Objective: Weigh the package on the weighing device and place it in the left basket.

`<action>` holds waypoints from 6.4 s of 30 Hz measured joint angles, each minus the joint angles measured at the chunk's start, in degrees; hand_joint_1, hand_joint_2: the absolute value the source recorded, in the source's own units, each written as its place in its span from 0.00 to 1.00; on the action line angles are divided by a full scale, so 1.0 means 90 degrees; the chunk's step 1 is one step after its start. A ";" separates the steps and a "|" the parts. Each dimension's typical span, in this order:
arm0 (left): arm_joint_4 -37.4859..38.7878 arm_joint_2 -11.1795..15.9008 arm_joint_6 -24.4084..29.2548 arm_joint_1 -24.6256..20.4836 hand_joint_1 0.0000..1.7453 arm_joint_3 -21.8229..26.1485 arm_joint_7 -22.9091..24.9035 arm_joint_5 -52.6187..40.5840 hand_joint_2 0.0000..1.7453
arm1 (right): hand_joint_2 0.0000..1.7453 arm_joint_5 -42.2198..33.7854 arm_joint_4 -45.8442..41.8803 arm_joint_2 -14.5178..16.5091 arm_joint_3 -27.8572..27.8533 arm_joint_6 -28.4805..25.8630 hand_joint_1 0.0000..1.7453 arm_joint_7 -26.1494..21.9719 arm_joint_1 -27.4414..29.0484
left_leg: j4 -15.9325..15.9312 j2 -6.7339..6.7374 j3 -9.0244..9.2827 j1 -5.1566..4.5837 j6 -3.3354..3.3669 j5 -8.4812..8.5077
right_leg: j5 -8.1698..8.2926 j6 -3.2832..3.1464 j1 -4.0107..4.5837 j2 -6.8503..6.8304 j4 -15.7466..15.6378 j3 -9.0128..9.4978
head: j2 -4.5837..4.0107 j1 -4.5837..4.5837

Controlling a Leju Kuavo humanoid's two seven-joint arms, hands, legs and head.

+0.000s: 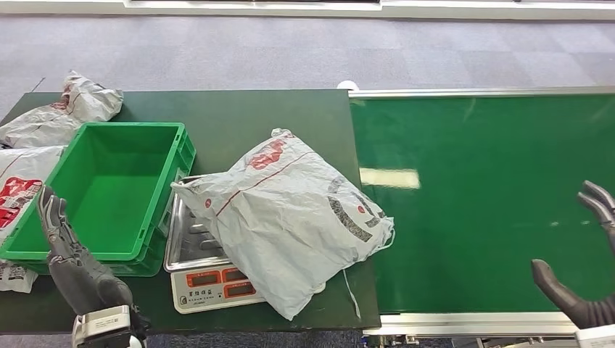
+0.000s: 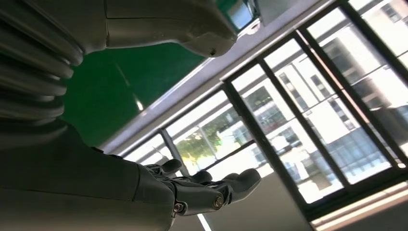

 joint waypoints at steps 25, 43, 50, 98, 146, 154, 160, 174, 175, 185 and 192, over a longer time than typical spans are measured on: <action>-0.0288 -0.0352 0.0002 0.0342 0.00 0.0796 0.0000 0.0421 0.00 | 1.00 -0.1573 0.0920 0.2920 0.0370 0.2032 0.00 0.5908 -0.0556 | -0.0007 0.0106 0.0017 -0.0003 -0.0017 -0.0012 | 0.0014 -0.0017 -0.0004 0.0103 0.0011 0.0022 | 0.0000 0.0002; -0.0648 -0.0761 -0.0153 0.0472 0.00 0.1199 0.0000 0.0143 0.00 | 1.00 -0.0956 0.1038 0.3359 0.0644 0.1740 0.00 0.5908 -0.0990 | -0.0005 0.0105 0.0023 -0.0004 -0.0017 -0.0012 | 0.0015 -0.0017 -0.0006 0.0103 0.0011 0.0028 | 0.0000 0.0002; -0.0658 -0.0803 -0.0167 0.0470 0.00 0.1214 0.0001 0.0140 0.00 | 1.00 -0.0943 0.1037 0.3395 0.0647 0.1739 0.00 0.5908 -0.0985 | -0.0005 0.0105 0.0026 -0.0004 -0.0017 -0.0011 | 0.0015 -0.0017 -0.0006 0.0103 0.0011 0.0029 | 0.0000 0.0002; 0.5770 0.1095 -0.5895 -0.5485 0.00 -0.2729 0.2382 -0.1752 1.00 | 1.00 -0.0512 0.0595 0.3638 0.0648 0.1870 0.00 0.5908 -0.0321 | 0.0003 0.0107 0.0062 -0.0006 -0.0031 0.0031 | 0.0056 -0.0033 -0.0005 0.0106 0.0020 0.0003 | 0.0000 0.0002; 0.3895 0.2259 -0.4053 -0.6030 1.00 -0.2707 0.3655 -0.2778 1.00 | 1.00 -0.0398 0.0393 0.3834 0.0538 0.2006 0.00 0.5908 -0.0125 | -0.0003 0.0101 0.0051 -0.0002 -0.0042 0.0046 | 0.0061 -0.0042 -0.0003 0.0106 0.0032 -0.0013 | 0.0000 0.0002; 0.3244 0.2778 -0.3910 -0.6100 1.00 -0.1359 0.3660 -0.3216 1.00 | 1.00 -0.0213 0.0297 0.4194 0.0412 0.2190 0.00 0.5908 -0.0108 | -0.0006 0.0121 0.0048 -0.0001 -0.0045 0.0047 | 0.0061 -0.0044 -0.0001 0.0120 0.0037 -0.0023 | 0.0000 0.0001; 0.3288 0.2898 -0.3515 -0.5500 1.00 -0.0640 0.3547 -0.3564 1.00 | 1.00 -0.0130 0.0258 0.4368 0.0261 0.2305 0.00 0.5908 -0.0113 | -0.0006 0.0123 0.0047 -0.0002 -0.0045 0.0047 | 0.0061 -0.0044 -0.0004 0.0120 0.0037 -0.0022 | 0.0000 0.0001; 0.4709 0.2936 -0.2727 -0.4211 1.00 0.0782 0.3624 -0.4906 1.00 | 1.00 0.0071 0.0014 0.4668 -0.0174 0.2628 0.00 0.5907 -0.0112 | -0.0007 0.0123 0.0038 -0.0001 -0.0046 0.0047 | 0.0061 -0.0045 -0.0001 0.0121 0.0037 -0.0032 | 0.0000 -0.0001; 0.4792 0.2944 -0.2708 -0.4190 1.00 0.0879 0.3633 -0.4957 1.00 | 1.00 0.0086 0.0000 0.4682 -0.0195 0.2646 0.00 0.5907 -0.0111 | -0.0007 0.0123 0.0036 -0.0001 -0.0046 0.0047 | 0.0061 -0.0045 -0.0001 0.0121 0.0037 -0.0032 | 0.0000 -0.0001; 0.5247 0.3196 -0.2561 -0.4012 1.00 0.1718 0.3591 -0.5371 1.00 | 1.00 0.0153 -0.0043 0.4741 -0.0305 0.2741 0.00 0.5908 -0.0048 | -0.0006 0.0119 0.0029 0.0000 -0.0046 0.0047 | 0.0060 -0.0045 -0.0001 0.0119 0.0037 -0.0039 | 0.0000 0.0000; 0.5332 0.3228 -0.2546 -0.3788 0.00 0.2128 0.3722 -0.5629 0.50 | 1.00 0.0288 -0.0116 0.4823 -0.0320 0.2747 0.00 0.5908 0.0090 | -0.0007 0.0123 0.0028 0.0000 -0.0047 0.0046 | 0.0061 -0.0045 -0.0001 0.0121 0.0037 -0.0040 | 0.0000 0.0000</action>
